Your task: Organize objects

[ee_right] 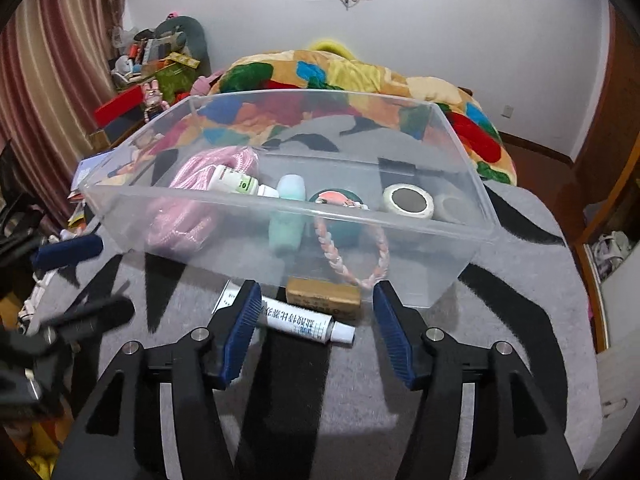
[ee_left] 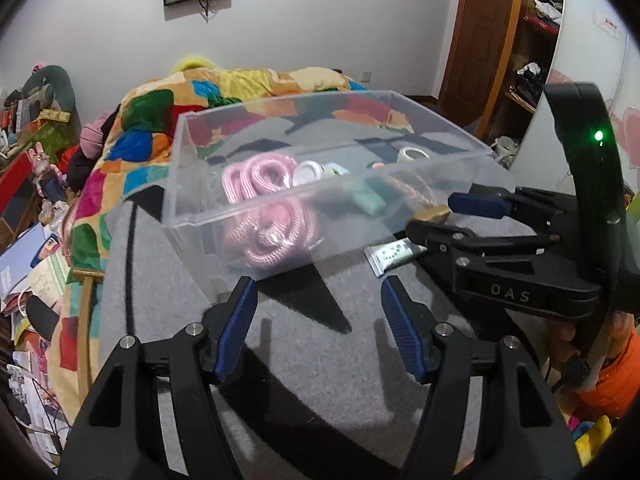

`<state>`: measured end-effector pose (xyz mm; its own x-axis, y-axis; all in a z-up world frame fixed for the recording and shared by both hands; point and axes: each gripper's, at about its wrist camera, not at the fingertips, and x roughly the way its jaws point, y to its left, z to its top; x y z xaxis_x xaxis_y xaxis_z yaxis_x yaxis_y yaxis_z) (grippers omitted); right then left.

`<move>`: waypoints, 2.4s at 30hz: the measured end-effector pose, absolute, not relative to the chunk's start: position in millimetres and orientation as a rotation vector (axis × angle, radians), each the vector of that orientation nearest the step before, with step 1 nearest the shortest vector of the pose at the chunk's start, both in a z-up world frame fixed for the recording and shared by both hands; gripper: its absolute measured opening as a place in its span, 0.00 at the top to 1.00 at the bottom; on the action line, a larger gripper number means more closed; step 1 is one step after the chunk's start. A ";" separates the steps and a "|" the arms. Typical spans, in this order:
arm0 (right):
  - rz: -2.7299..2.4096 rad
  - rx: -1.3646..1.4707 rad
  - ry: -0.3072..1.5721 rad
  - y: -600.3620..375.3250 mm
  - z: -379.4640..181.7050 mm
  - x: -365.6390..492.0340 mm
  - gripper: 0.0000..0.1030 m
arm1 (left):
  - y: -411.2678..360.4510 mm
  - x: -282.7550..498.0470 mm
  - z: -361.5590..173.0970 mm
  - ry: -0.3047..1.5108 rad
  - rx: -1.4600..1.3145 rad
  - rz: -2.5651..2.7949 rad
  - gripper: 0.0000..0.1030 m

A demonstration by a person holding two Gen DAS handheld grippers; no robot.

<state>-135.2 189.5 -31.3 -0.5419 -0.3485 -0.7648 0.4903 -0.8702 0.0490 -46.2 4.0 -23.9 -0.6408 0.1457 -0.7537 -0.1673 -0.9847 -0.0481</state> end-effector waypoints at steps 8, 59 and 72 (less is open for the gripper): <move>-2.385 1.189 0.174 194.3 -34.6 -141.1 0.65 | 20.6 -48.2 -32.2 0.071 -1.255 2.651 0.38; -2.395 0.914 0.086 242.3 28.5 -106.0 0.65 | 32.4 -51.7 25.1 0.012 -1.040 2.690 0.85; -2.426 0.873 0.129 192.1 41.3 -146.2 0.66 | 1.2 -99.0 27.3 -0.085 -1.075 2.772 0.85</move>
<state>-146.2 192.1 41.3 -0.6358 -0.4679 -0.6138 0.5306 -0.8425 0.0927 -99.0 1.2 27.3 -0.7267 0.1754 -0.6642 -0.1343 -0.9845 -0.1130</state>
